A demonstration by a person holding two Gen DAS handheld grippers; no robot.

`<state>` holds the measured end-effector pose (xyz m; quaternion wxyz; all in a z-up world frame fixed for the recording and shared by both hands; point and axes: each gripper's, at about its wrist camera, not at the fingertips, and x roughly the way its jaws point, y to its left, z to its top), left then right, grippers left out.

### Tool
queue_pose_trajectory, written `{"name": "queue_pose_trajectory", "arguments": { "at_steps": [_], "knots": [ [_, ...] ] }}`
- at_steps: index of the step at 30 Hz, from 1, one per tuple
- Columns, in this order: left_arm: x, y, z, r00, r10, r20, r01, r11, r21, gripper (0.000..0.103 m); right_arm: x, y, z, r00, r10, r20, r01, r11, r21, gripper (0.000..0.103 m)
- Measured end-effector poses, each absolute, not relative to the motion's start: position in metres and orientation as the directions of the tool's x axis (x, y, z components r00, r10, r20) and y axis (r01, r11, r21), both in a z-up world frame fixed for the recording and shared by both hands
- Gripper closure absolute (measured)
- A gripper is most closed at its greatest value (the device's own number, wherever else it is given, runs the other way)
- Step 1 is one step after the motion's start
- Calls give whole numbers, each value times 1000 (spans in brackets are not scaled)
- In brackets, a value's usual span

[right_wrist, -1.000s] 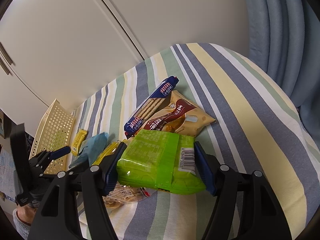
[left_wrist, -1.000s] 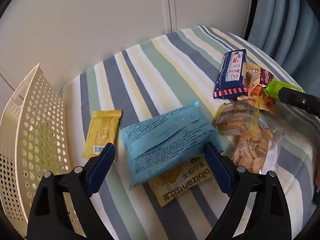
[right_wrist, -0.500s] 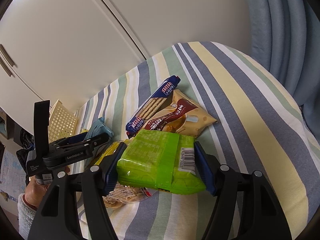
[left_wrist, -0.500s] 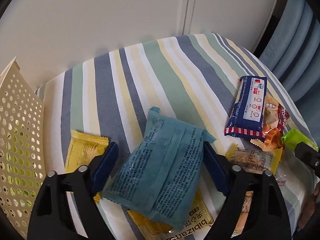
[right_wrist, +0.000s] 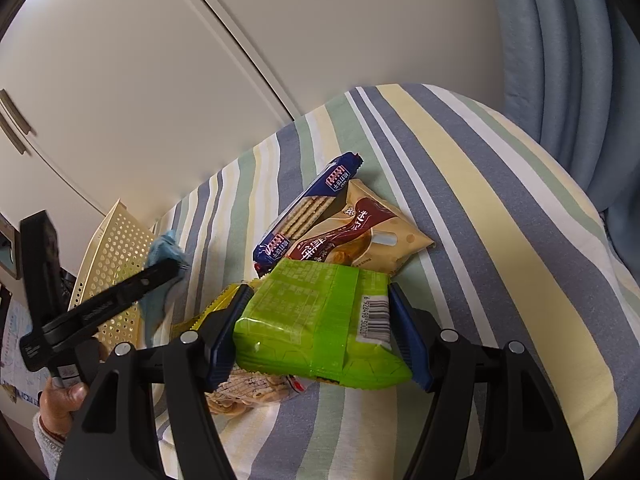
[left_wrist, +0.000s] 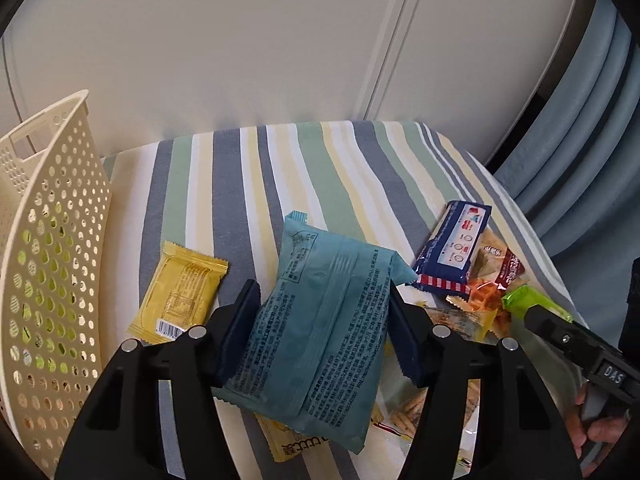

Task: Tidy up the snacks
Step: 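Lift the blue packet off the table with the left gripper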

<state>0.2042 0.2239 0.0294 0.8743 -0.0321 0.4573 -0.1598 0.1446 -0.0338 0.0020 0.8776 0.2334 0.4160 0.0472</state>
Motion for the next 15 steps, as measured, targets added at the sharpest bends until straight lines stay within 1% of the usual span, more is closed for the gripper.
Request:
{"name": "queue_pose_trajectory", "arguments": {
  "at_steps": [3, 9, 15],
  "knots": [
    [199, 234, 46, 566, -314, -763, 224, 948, -224, 40, 145, -34, 2, 649, 277, -708, 112, 887, 449, 36],
    [185, 261, 79, 639, -293, -711, 182, 956, -230, 40, 145, -34, 2, 650, 276, -708, 111, 887, 448, 36],
    [172, 296, 113, 718, -243, -652, 113, 965, -235, 40, 145, -34, 2, 649, 273, -710, 112, 889, 444, 36]
  ]
}}
